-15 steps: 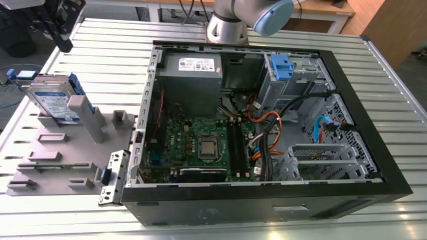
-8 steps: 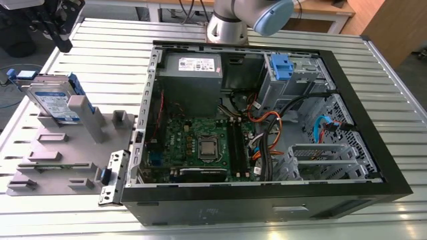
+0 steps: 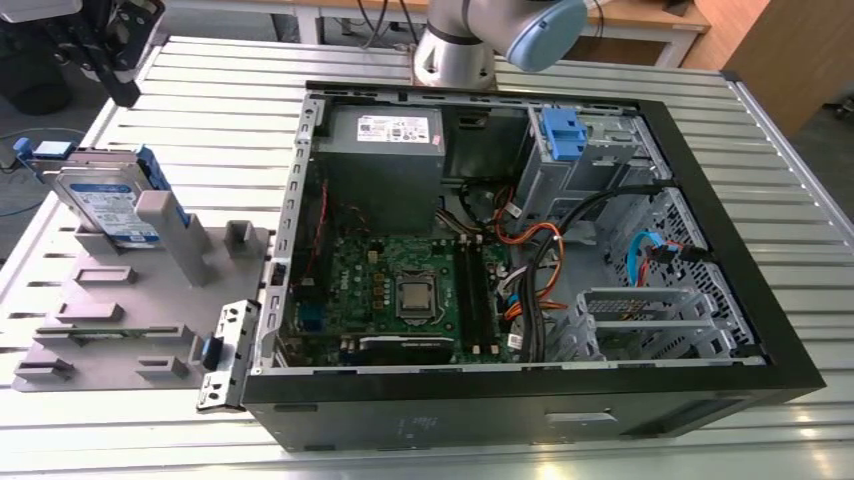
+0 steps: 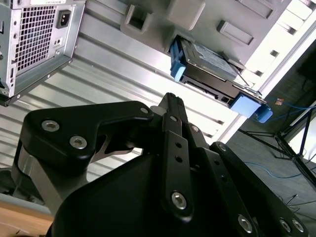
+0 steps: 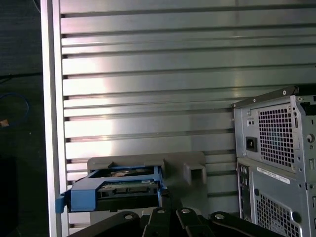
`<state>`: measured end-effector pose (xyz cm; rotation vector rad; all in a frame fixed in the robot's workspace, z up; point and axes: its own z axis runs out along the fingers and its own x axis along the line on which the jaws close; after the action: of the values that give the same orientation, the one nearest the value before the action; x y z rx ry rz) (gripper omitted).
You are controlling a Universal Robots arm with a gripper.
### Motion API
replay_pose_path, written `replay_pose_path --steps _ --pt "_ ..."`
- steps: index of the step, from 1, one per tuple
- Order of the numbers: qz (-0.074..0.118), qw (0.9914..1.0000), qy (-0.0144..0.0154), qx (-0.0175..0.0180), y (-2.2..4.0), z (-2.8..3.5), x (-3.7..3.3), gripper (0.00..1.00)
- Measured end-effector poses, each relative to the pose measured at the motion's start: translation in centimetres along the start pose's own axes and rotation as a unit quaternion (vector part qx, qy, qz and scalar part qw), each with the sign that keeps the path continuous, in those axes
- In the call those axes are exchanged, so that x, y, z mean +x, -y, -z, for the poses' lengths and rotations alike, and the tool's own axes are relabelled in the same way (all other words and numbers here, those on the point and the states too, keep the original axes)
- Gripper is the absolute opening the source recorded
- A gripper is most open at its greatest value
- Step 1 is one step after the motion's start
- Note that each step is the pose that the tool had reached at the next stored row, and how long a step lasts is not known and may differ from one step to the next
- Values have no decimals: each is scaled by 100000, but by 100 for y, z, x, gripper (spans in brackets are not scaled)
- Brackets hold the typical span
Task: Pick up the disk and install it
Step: 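Reach for the disk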
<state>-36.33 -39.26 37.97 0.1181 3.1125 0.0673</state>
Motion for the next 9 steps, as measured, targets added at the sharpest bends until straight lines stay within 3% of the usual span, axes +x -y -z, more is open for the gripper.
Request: replay_pose_path --steps 9 --pt "2 100000 0 1 14 -39 135 11"
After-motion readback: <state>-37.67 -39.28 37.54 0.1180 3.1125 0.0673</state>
